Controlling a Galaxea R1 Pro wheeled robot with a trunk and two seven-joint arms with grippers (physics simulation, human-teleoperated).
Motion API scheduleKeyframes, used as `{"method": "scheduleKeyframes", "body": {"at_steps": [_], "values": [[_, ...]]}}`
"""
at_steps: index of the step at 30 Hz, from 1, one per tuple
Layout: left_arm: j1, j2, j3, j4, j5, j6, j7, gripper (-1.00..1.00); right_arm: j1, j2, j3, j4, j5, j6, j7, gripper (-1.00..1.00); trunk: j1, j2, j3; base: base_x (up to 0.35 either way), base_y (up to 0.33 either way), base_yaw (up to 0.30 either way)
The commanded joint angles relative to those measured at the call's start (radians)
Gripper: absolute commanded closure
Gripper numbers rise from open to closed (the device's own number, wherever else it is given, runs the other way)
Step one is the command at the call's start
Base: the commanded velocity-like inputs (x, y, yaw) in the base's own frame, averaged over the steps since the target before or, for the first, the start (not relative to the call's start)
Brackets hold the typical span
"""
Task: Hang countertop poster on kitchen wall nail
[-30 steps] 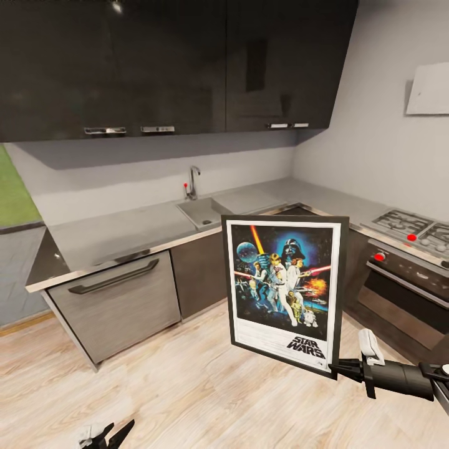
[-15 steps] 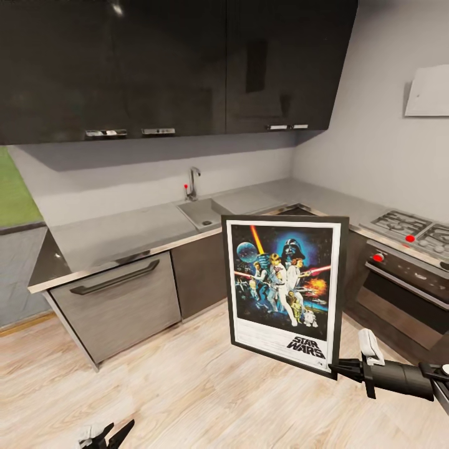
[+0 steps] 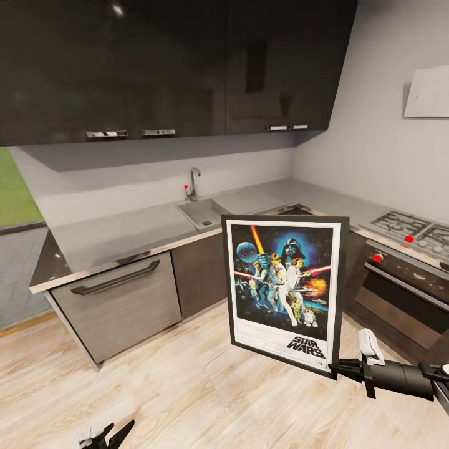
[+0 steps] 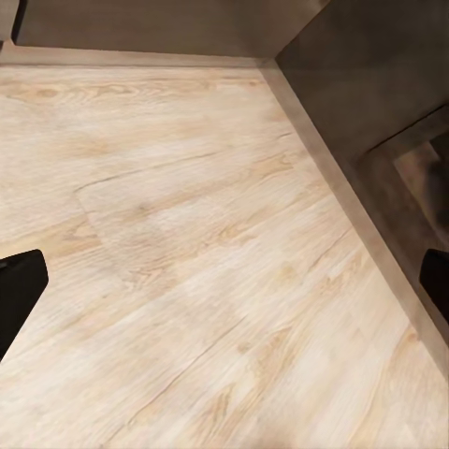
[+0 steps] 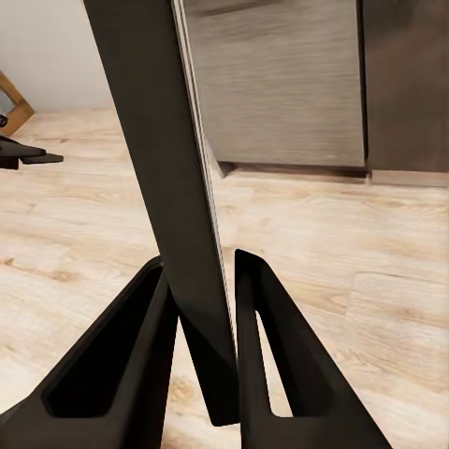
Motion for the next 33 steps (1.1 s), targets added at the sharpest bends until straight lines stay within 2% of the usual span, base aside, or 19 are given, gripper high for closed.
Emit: {"method": "scheduleKeyframes", "body": {"at_steps": [1,9,14,22,33], "values": [[-0.002,0.001,-0.008,-0.002,0.01,-0.003,-0.002,-1.0,-0.001,0.0,0.0,0.0,-0.005,0.013,0.005,1.0,0.001,-0.002,-0.002,0.0,0.0,0.0],[-0.002,0.0,-0.009,-0.002,0.01,-0.003,-0.002,-1.0,0.0,0.0,-0.001,0.0,-0.006,0.013,0.006,1.0,0.001,-0.002,-0.002,0.0,0.0,0.007],[-0.002,0.001,-0.008,-0.002,0.01,-0.003,-0.002,-1.0,0.001,0.0,0.0,-0.001,-0.004,0.014,0.005,1.0,0.001,-0.002,-0.002,0.0,0.04,0.141],[-0.002,0.001,-0.007,0.0,0.011,-0.003,-0.002,-1.0,0.002,0.0,0.005,-0.003,-0.005,0.013,0.004,1.0,0.001,-0.002,-0.002,-0.057,0.262,0.053],[-0.002,0.002,-0.007,0.0,0.011,-0.003,-0.002,-1.0,0.002,0.001,0.005,-0.004,-0.004,0.013,0.004,1.0,0.001,-0.002,-0.002,-0.126,0.288,0.278]]}}
